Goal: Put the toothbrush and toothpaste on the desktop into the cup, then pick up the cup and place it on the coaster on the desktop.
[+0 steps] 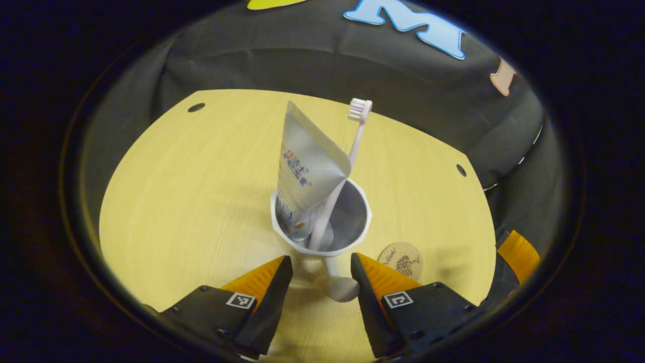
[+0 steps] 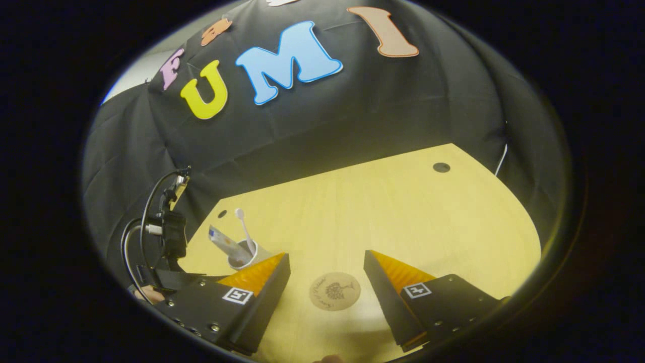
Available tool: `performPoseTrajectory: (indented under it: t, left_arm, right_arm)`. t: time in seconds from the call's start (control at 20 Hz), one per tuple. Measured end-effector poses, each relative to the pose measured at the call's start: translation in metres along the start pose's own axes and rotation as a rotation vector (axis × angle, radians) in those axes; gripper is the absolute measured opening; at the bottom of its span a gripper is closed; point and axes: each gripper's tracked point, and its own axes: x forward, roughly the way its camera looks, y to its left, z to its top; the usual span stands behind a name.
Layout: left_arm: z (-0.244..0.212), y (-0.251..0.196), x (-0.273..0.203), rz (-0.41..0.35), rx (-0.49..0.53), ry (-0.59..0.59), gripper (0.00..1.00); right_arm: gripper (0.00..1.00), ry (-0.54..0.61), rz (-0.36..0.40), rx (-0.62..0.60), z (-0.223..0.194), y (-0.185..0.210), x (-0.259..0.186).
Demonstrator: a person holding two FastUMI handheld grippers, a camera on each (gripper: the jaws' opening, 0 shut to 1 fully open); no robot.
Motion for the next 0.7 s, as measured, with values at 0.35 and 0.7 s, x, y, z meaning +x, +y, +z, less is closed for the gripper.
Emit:
performPoseTrajectory:
  t: [0.35, 0.7]
  left_arm:
    - [-0.007, 0.007, 0.017, 0.065, -0.005, 0.046, 0.64]
    - [-0.013, 0.014, 0.021, 0.131, 0.054, 0.092, 0.39]
  right_arm:
    - [0.93, 0.007, -0.013, 0.023, 0.001, -0.010, -0.001]
    - [0.93, 0.025, -0.016, 0.035, -0.004, -0.014, 0.000]
